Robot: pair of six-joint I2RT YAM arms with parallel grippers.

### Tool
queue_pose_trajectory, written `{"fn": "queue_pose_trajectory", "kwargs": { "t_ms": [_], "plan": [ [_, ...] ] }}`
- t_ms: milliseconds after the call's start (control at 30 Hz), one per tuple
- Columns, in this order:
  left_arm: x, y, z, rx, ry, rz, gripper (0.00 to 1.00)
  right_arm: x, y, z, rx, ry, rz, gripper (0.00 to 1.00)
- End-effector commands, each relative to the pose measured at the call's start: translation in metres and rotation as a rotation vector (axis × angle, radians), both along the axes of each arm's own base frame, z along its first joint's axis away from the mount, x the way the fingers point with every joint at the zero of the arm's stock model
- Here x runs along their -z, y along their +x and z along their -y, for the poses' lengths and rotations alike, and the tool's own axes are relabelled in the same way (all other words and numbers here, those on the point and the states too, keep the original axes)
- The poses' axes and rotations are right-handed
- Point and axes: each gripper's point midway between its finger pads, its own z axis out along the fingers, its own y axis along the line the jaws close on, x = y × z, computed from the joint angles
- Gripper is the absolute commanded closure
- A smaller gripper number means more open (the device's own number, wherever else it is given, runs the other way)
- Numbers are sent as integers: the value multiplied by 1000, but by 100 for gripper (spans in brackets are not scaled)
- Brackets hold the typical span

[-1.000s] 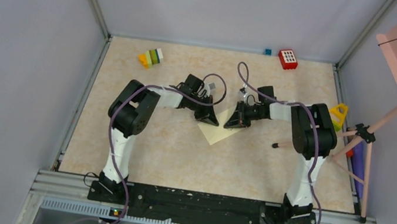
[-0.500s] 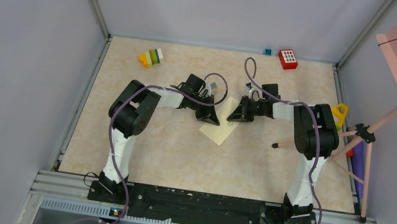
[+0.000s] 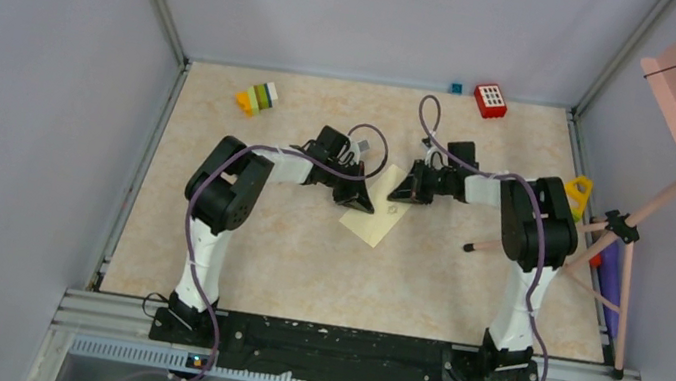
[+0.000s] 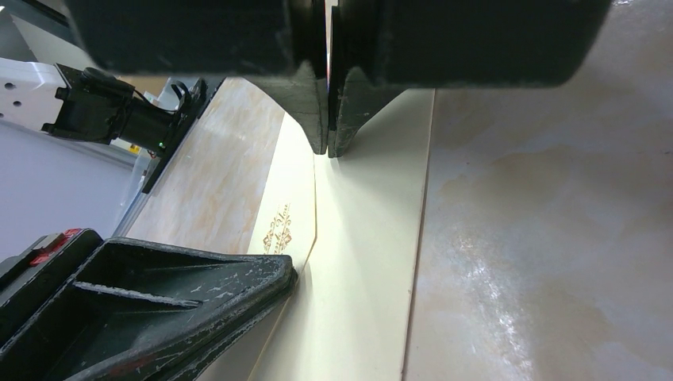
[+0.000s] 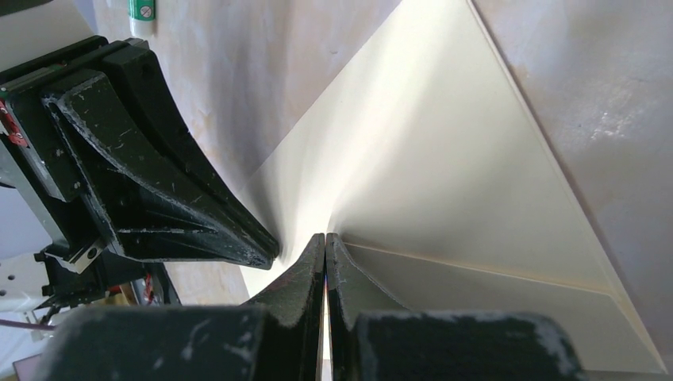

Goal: Place the letter into the envelope and seal it
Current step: Seal the envelope flap on the envelope.

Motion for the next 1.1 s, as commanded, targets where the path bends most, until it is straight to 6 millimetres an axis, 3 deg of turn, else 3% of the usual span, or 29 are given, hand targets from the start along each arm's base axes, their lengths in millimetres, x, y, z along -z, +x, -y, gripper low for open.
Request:
{"fn": "queue_pose_trajectory", "kwargs": {
  "t_ms": [0,433,867,1067],
  "plan": [
    [83,-10,-47,-70,316,-33,100,7,-4,0,4,-43,26,100],
    [82,-10,-47,-71,325,-28,100,-2,-22,-19,-94,-13,58,100],
    [83,-10,-48,-72,332,-27,100,2,-41,-19,-190,-44,91,100],
    [83,-10,-48,-73,334,-26,100,2,-53,-28,-238,-40,92,100]
  ]
}}
